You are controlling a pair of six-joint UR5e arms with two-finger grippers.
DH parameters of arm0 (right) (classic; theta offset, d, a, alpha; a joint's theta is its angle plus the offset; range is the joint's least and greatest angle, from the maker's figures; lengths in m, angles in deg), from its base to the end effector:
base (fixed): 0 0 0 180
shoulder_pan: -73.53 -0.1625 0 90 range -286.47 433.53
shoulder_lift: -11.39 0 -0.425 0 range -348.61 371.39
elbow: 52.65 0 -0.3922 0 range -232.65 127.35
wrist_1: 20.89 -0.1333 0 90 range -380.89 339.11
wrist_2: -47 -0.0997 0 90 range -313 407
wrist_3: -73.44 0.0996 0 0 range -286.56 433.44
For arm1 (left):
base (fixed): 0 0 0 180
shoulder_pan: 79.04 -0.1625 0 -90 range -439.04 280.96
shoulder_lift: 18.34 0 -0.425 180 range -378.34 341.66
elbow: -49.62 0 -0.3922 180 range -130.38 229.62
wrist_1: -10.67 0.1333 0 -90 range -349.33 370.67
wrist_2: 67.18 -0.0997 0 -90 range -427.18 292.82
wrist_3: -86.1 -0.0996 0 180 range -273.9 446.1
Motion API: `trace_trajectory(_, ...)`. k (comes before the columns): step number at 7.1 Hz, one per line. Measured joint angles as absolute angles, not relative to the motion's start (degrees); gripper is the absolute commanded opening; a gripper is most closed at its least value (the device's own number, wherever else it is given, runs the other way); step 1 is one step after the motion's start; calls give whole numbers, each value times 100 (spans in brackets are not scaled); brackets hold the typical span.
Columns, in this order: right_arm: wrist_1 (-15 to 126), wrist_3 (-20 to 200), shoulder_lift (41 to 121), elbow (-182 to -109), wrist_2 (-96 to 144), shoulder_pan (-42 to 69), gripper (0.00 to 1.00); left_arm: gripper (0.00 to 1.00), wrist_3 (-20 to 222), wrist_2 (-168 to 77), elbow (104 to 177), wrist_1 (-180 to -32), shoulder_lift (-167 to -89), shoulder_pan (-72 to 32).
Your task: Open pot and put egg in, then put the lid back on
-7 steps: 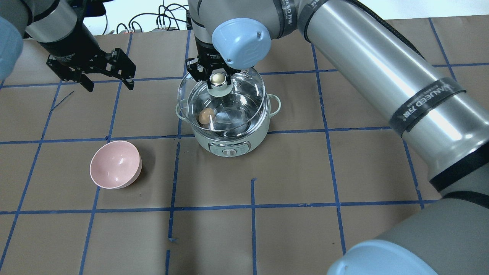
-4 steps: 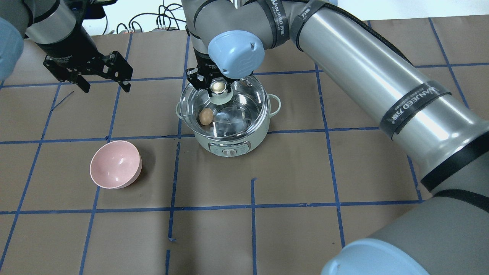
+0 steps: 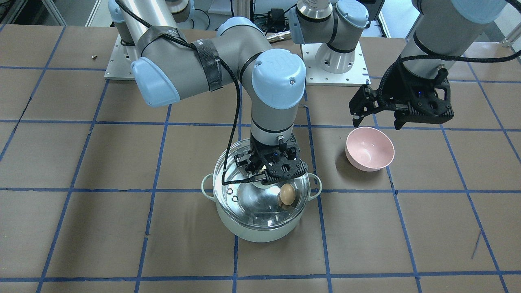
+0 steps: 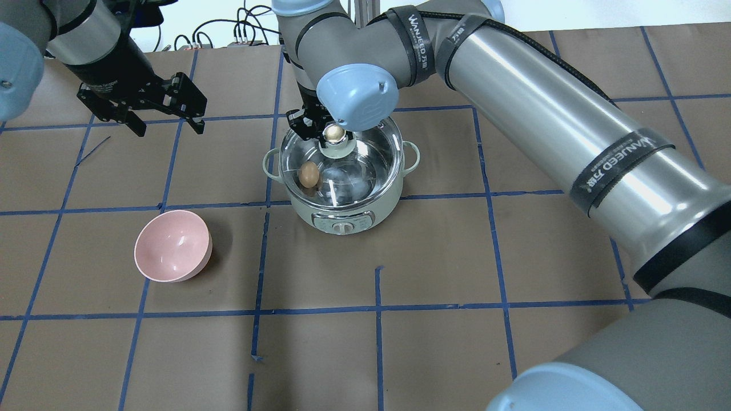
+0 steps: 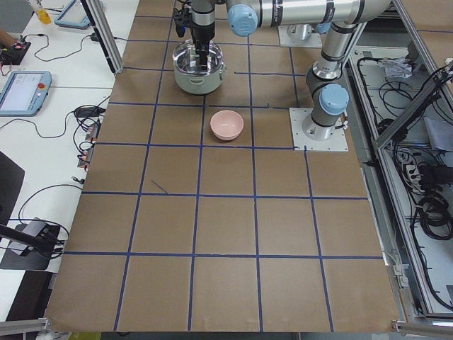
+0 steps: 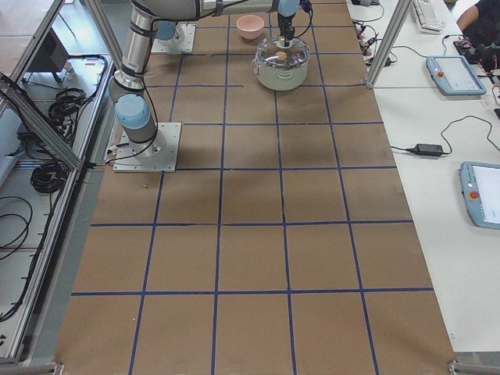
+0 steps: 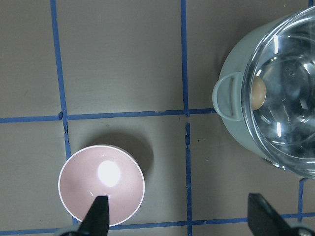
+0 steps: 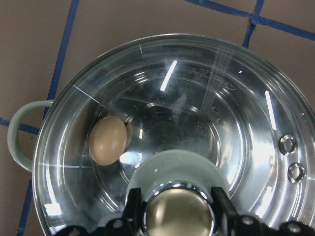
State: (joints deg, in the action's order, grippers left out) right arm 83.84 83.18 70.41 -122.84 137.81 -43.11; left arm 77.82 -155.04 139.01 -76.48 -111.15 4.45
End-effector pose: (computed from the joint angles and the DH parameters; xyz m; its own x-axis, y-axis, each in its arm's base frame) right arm 0.4359 -0.5748 0.3577 -0.9570 -0.2902 0.0034 -0.2898 0.9550 -0.0636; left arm -0.0779 -0.5258 0.4735 -0.9989 0.0314 0.0353 0.0308 0.9994 -0.0166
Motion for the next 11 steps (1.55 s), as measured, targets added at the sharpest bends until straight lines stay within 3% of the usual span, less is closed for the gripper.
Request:
trace_trajectory(3,8487,8319,7048,-12359,13770,-4304,9,100,7799,-15504,13901,-7651,-11111,446)
trace_trajectory(4,8491,8317,7051,-12373,13770,-4303,26,100,7809,-15505,13901,-7651,-11108,446)
trace_trajectory(5,8493,8301,7051,-12385,13772,-4302,91,100,7827,-15501,13901,-7650,-11108,446)
trace_trajectory(6,8493,8272,7049,-12389,13773,-4301,99,100,7838,-15501,13901,-7647,-11107,446)
trace_trajectory(11,8404,8233,7353,-12373,13662,-4110,99,100,7849,-15505,13901,-7649,-11098,446)
